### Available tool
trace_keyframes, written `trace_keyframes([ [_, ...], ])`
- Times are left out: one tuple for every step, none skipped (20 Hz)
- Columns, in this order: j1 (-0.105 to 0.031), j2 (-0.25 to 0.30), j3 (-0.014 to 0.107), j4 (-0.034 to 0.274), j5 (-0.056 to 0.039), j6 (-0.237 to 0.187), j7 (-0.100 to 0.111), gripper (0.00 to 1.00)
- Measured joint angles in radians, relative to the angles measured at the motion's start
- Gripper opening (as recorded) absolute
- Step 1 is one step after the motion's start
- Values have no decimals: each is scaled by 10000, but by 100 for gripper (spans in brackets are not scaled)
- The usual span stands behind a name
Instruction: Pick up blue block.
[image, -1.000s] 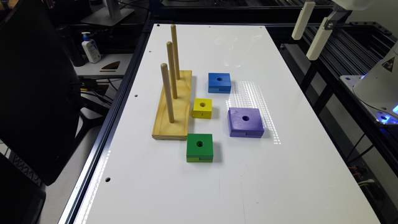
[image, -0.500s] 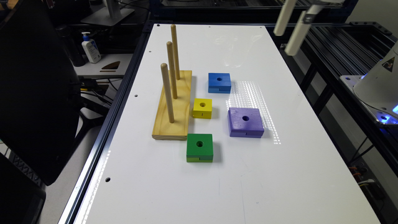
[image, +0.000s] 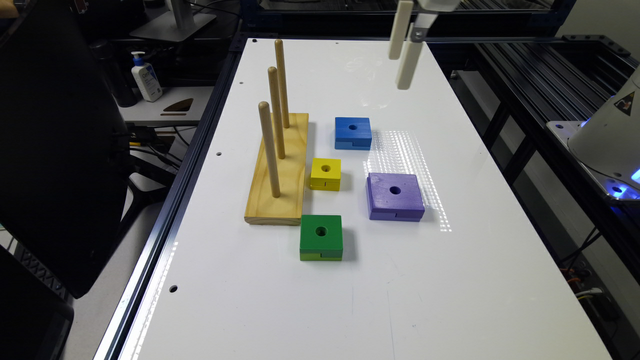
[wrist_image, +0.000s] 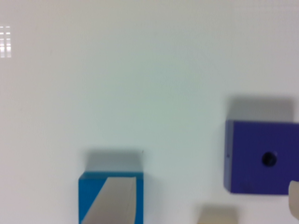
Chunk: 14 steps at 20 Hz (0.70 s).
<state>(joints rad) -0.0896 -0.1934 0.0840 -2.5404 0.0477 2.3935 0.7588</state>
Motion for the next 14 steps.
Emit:
trace_keyframes([
  [-41, 52, -1, 56, 0, 0, -36, 100],
  [-72, 76, -1, 88, 0, 0, -62, 100],
  [-98, 83, -1, 108, 0, 0, -87, 100],
  [-136, 83, -2, 131, -3, 0, -116, 100],
  [-186, 86, -9, 171, -10, 0, -157, 100],
  [-256, 95, -10, 213, -14, 0, -215, 100],
  [-321, 108, -12, 250, -14, 0, -283, 100],
  [-380, 133, -12, 295, -14, 0, -338, 100],
  [-420, 177, -12, 353, -14, 0, -366, 100],
  [-445, 247, -12, 435, -14, 0, -383, 100],
  [-453, 296, -11, 487, -14, 0, -387, 100],
  [-467, 425, -8, 621, -16, 0, -391, 100],
  [-472, 523, -8, 717, -17, 0, -392, 100],
  [-474, 607, -8, 797, -17, 0, -392, 100],
])
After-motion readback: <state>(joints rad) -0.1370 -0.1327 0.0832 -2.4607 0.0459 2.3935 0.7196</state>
